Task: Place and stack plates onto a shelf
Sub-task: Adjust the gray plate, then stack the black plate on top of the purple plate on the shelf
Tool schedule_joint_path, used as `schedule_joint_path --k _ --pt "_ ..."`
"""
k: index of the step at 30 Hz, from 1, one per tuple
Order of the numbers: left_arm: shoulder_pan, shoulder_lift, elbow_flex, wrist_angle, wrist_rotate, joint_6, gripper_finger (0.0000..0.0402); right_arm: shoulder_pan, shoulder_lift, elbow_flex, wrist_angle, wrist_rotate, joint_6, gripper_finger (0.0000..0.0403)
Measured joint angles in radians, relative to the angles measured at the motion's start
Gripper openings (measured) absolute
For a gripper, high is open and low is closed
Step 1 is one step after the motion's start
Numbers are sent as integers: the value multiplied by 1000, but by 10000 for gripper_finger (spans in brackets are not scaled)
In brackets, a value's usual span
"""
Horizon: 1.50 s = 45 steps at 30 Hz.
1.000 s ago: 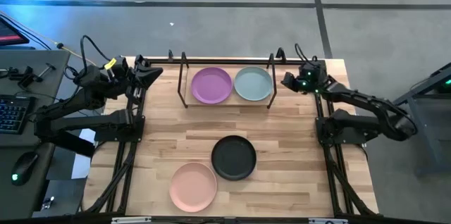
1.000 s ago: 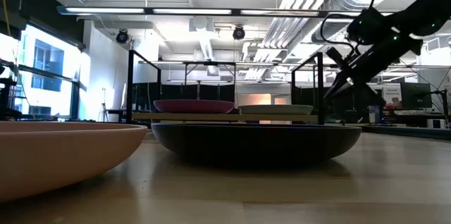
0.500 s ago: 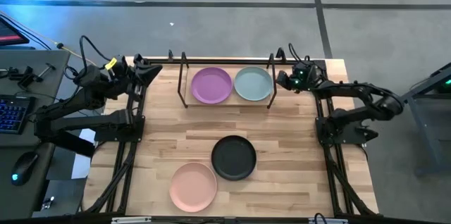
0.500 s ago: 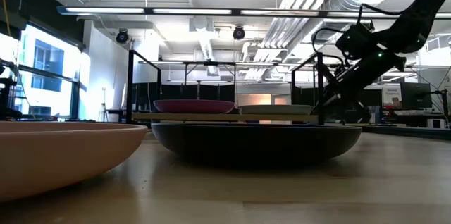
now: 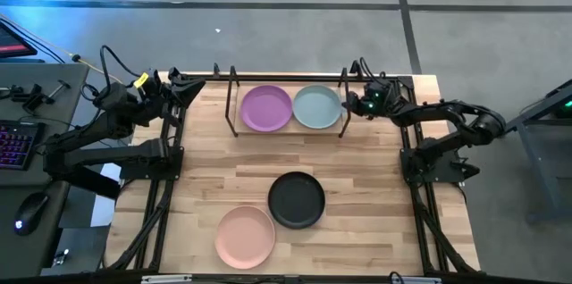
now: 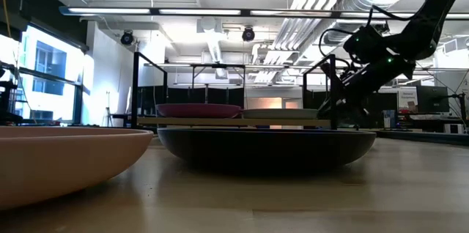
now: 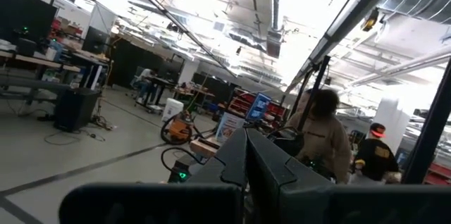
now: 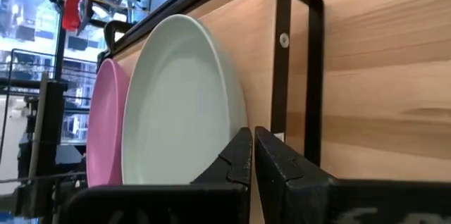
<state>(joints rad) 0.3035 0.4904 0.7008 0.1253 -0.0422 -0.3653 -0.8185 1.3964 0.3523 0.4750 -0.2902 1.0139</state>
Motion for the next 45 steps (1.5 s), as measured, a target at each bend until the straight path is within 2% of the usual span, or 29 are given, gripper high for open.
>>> schedule_joint_path --k 4,8,12,17,19,23,28,32,36,40,45 --pt "0 0 0 0 0 0 0 10 -2 0 -1 2 -33 0" --pt "0 -1 0 0 -19 5 0 -45 -63 1 -24 -2 -127 0" --pt "0 -8 0 0 -73 12 0 -123 -183 2 -150 -9 -231 0" --pt "0 -7 1 -64 -71 56 0 -175 -411 2 -301 -71 -403 0" --pt "0 -7 1 -135 -61 78 0 -135 -530 2 -302 -102 -450 0" --pt "0 -6 1 -240 -52 72 0 20 -746 2 -269 -112 -470 0" --pt "-10 12 1 -246 -40 5 0 259 -880 2 -192 -73 -448 0" --pt "-52 56 1 -253 -35 8 0 428 -883 18 -164 49 -458 0" --pt "-94 89 -1 -244 5 16 0 553 -838 107 -184 185 -548 0" --pt "-111 83 0 -232 17 60 0 600 -781 202 -272 266 -651 0" --pt "-110 40 0 -233 42 116 0 601 -733 254 -284 307 -656 0"
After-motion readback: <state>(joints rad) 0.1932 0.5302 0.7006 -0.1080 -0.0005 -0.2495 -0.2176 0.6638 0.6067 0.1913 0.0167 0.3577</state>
